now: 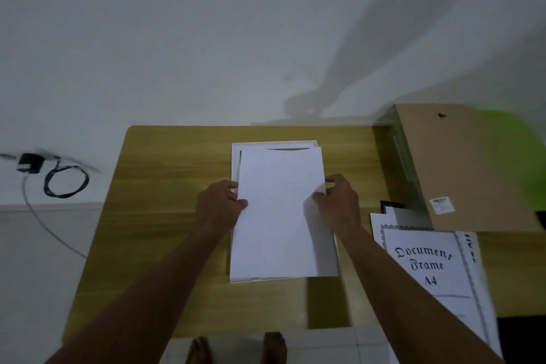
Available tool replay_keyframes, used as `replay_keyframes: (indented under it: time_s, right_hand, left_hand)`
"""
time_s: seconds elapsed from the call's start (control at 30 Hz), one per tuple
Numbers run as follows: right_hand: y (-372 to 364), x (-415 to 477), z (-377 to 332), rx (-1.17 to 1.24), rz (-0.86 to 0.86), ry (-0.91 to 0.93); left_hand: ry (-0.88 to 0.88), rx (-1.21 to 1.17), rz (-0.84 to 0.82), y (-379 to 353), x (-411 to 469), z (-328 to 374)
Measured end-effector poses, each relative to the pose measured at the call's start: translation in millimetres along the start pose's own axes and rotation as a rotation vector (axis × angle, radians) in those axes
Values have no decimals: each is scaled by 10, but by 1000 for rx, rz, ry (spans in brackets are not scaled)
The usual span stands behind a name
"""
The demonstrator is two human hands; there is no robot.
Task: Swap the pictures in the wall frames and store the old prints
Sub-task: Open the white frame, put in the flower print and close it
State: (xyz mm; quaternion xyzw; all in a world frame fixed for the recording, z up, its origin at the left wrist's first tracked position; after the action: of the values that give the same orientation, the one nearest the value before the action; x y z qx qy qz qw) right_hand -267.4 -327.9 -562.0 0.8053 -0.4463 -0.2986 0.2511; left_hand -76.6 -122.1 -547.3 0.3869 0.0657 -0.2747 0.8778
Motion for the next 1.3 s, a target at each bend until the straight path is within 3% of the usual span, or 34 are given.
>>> replay_keyframes:
  time_s: [0.23, 0.43, 0.53, 0.73, 1.3]
  right_hand:
    - [-34, 90, -109, -250, -53, 221]
    - [-309, -112, -168, -549, -331, 595]
    - [-410, -84, -21, -635, -405, 588]
    - [-419, -60, 30, -578, -379, 565]
    - [-459, -87, 27, -493, -320, 486]
  left_hand:
    - [-16, 244, 92, -77, -9, -40]
    - [-339, 527, -45, -364, -61, -3]
    - [-438, 651, -114, -494, -83, -39]
    - [-452, 731, -96, -578, -50, -99]
    - [-519, 698, -91, -525, -49, -58]
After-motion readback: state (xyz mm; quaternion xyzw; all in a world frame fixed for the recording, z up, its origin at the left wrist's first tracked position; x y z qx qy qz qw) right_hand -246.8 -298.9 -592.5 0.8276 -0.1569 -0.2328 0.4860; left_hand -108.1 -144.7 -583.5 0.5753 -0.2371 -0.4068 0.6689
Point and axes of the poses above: each hand's wrist, its own x-axis towards the middle knuckle, its own y-axis out of the back of the hand, z = x × y, the point moved 8 cm from there along x, towards the middle knuckle, and after that the axes turned 4 degrees about y, right-handed, at the moved point
